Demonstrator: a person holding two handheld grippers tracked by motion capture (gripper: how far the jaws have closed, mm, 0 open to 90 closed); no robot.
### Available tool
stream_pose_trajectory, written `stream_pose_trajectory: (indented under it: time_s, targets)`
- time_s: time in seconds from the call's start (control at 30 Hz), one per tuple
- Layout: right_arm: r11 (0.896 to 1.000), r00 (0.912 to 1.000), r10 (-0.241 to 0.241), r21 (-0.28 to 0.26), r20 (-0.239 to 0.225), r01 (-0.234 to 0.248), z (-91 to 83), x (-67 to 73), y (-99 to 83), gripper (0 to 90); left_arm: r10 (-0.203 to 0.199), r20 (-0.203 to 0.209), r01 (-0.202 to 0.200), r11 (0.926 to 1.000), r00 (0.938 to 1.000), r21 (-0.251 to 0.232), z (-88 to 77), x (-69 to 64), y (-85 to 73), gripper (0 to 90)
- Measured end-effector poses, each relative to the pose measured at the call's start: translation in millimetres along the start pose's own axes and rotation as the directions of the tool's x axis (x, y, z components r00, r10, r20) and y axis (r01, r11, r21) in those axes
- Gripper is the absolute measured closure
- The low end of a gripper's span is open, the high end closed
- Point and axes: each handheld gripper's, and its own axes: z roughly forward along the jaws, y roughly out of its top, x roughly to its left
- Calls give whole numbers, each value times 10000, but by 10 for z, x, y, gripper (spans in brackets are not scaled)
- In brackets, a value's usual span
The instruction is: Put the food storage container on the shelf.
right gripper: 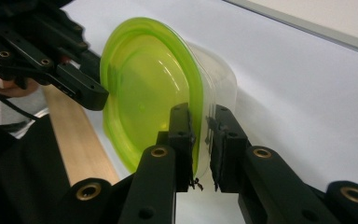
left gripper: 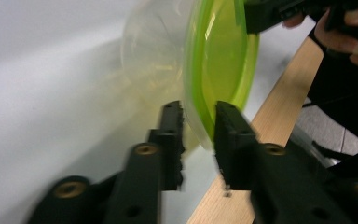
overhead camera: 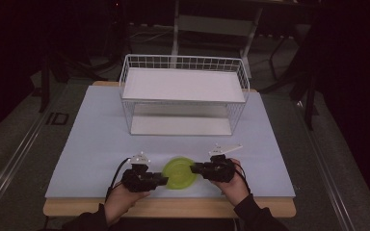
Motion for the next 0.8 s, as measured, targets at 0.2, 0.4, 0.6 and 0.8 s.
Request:
stream_pose_trajectory:
  time_s: [0.2,0.4,0.6,0.8]
  targets:
    - [9999,9999,117,-27,48,-117,2,-20,-25,804,-324,-1,324,9993,9995,-175,-11,22,30,802]
    - [9986,9998,151,-513,107,-145,-64,-8,35,805,-406,61,410,9966,9992,-716,-83,15,95,810]
    - [9913,9995,259,-1298,186,-233,-212,11,222,806,-499,173,522,9830,9986,-1762,-289,-18,357,825]
    - [9847,9993,306,-1722,226,-262,-324,46,392,806,-119,-32,110,9786,9999,-2053,-446,-75,565,825]
